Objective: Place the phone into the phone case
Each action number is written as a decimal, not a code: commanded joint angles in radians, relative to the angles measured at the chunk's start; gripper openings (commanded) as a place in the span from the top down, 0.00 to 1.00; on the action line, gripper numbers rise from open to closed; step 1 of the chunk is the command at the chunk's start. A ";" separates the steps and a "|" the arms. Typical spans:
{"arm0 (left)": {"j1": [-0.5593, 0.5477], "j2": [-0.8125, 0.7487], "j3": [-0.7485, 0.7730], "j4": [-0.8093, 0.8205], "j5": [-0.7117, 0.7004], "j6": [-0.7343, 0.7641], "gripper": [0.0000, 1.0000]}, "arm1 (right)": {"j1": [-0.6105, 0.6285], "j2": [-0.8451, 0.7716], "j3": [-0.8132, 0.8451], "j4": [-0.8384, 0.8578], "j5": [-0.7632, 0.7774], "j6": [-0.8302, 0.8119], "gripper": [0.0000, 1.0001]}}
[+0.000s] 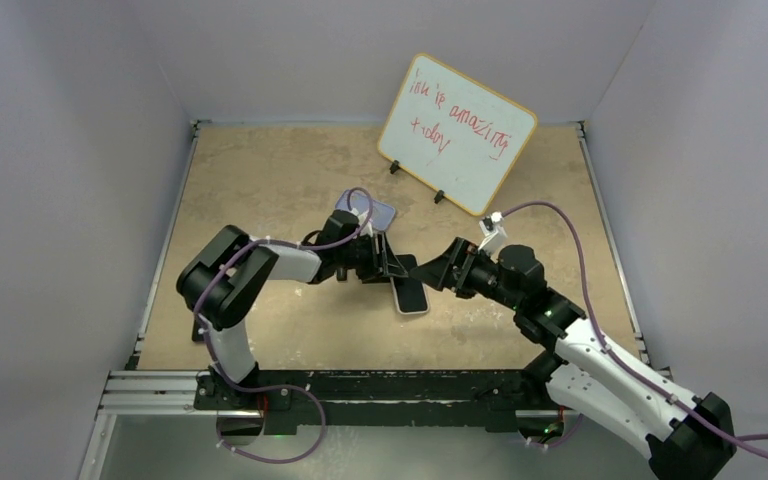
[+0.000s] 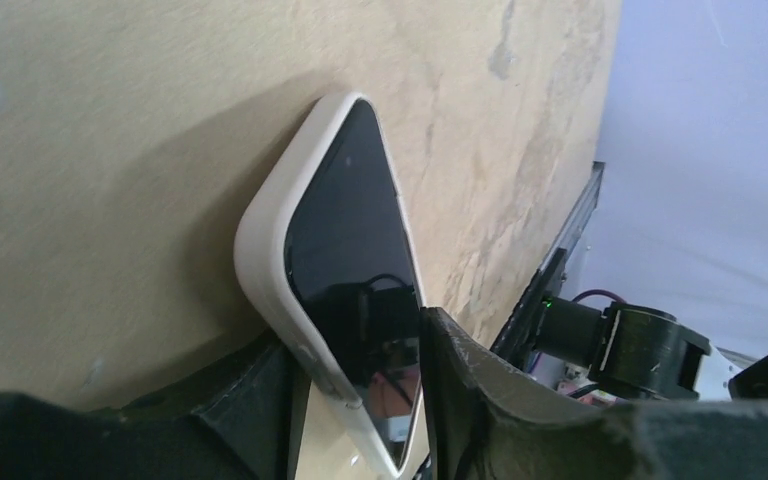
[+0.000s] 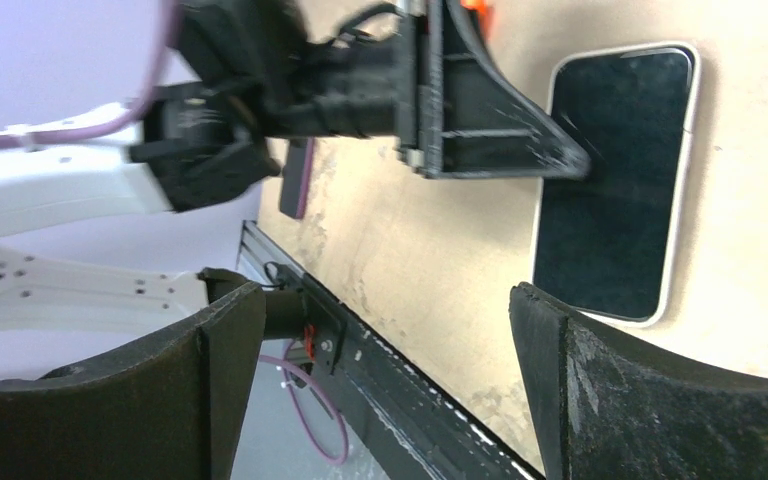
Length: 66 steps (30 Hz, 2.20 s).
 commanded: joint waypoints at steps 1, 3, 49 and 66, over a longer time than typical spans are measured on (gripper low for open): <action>0.019 -0.152 0.077 -0.243 -0.133 0.149 0.51 | -0.001 0.052 0.023 -0.039 0.034 -0.008 0.11; 0.020 -0.212 0.103 -0.336 -0.188 0.196 0.47 | -0.001 0.082 0.023 -0.027 0.036 -0.011 0.17; 0.541 -0.869 -0.075 -1.185 -1.030 0.022 0.03 | -0.007 0.610 0.208 0.159 0.023 -0.149 0.48; 0.886 -0.806 -0.088 -1.235 -1.143 -0.253 0.08 | -0.007 0.407 0.189 0.096 -0.035 -0.153 0.01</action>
